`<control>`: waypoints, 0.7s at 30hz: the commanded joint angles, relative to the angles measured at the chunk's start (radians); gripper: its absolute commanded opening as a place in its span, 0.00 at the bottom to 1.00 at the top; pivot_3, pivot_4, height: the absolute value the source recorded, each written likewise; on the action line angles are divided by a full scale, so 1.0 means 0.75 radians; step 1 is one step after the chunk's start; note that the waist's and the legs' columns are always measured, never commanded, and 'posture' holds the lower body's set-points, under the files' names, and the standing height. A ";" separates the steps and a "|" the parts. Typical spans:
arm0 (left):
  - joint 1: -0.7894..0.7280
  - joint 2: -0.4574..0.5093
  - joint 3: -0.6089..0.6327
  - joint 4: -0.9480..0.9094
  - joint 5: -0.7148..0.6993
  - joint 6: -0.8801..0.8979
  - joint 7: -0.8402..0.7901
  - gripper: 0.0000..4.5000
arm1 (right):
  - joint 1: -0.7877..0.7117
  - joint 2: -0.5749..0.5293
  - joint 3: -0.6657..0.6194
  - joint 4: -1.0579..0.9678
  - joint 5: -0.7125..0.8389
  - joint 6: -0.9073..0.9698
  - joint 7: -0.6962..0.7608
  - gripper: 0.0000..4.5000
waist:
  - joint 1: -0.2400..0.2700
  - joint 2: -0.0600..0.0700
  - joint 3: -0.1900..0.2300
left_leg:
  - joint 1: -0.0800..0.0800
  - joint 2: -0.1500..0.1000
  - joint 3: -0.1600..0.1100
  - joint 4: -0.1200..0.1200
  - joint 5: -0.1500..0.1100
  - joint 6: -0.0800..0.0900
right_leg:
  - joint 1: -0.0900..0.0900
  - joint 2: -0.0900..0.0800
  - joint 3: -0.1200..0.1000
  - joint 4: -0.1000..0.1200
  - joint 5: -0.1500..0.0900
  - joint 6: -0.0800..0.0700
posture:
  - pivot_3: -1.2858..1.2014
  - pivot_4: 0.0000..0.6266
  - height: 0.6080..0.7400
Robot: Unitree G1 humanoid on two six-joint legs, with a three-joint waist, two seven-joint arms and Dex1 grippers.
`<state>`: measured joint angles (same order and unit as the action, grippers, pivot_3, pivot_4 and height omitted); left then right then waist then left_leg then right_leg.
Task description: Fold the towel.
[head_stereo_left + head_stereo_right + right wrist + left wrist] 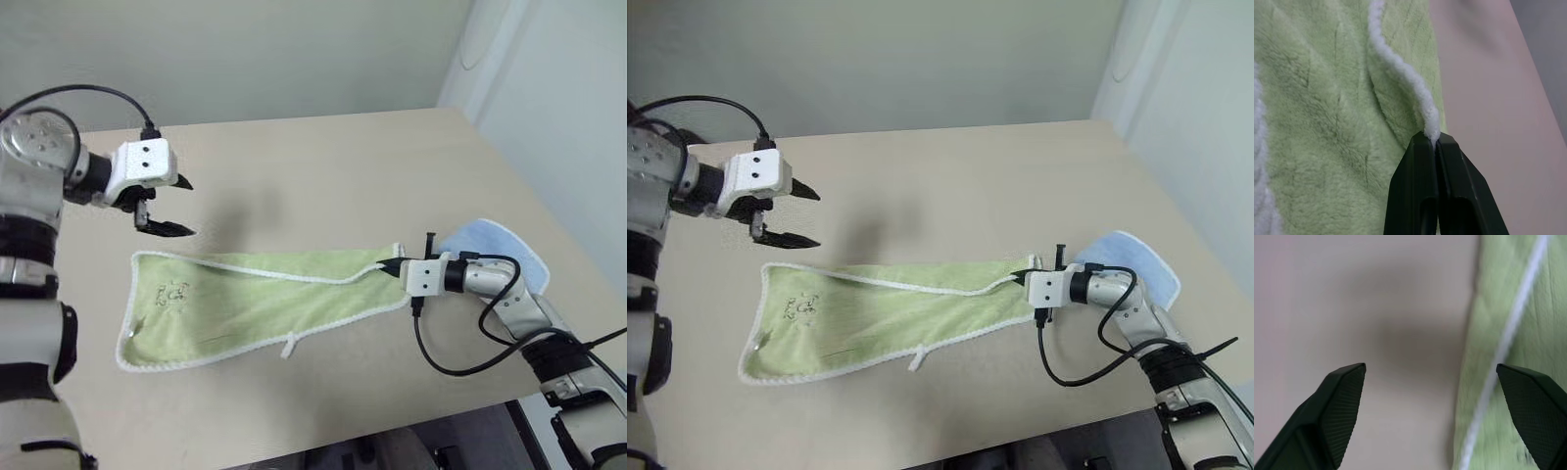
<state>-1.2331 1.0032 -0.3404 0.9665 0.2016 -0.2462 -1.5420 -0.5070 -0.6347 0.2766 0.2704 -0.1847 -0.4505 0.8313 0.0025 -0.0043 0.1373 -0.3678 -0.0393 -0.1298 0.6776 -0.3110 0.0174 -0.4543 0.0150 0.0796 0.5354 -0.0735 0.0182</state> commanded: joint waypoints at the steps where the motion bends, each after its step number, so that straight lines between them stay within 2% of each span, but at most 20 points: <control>1: -0.109 0.009 -0.090 0.114 0.148 -0.136 -0.078 0.99 | -0.013 0.003 -0.021 -0.010 -0.002 -0.022 -0.026 0.00 | -0.003 0.000 0.000 | 0.000 0.000 0.000 0.000 0.000 0.000 | 0.000 0.000 0.000 -0.001 0.000 0.001 | 0.52 0.24 1.00; 6: -0.115 0.023 -0.207 0.190 0.239 -0.294 -0.097 0.99 | -0.010 0.011 -0.021 -0.006 -0.007 -0.014 -0.034 0.00 | -0.003 0.000 0.000 | -0.001 0.000 0.000 0.000 0.001 0.002 | 0.001 0.000 0.000 -0.006 0.002 0.004 | 0.52 0.24 1.00; 12: -0.108 0.083 -0.304 0.290 0.471 -0.395 0.128 0.99 | 0.010 0.016 -0.021 -0.016 -0.008 -0.005 -0.048 0.00 | -0.004 0.000 0.000 | -0.002 0.000 0.000 0.000 0.002 0.002 | 0.001 0.000 -0.001 -0.008 0.005 0.005 | 0.52 0.24 1.00; 21: -0.004 0.059 -0.287 0.342 0.528 -0.450 0.250 0.99 | 0.007 0.039 -0.016 -0.001 -0.015 0.002 -0.064 0.00 | 0.007 -0.001 -0.001 | -0.003 0.000 0.000 0.000 0.002 0.003 | 0.001 -0.001 -0.001 -0.009 0.009 0.002 | 0.52 0.24 1.00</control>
<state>-1.2351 1.0434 -0.5717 1.2243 0.5924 -0.5793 -1.3665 -0.4945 -0.6068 0.2769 0.2780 -0.1941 -0.4481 0.7987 0.0076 -0.0053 0.1369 -0.3699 -0.0394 -0.1300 0.6779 -0.3096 0.0197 -0.4532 0.0144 0.0788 0.5279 -0.0624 0.0131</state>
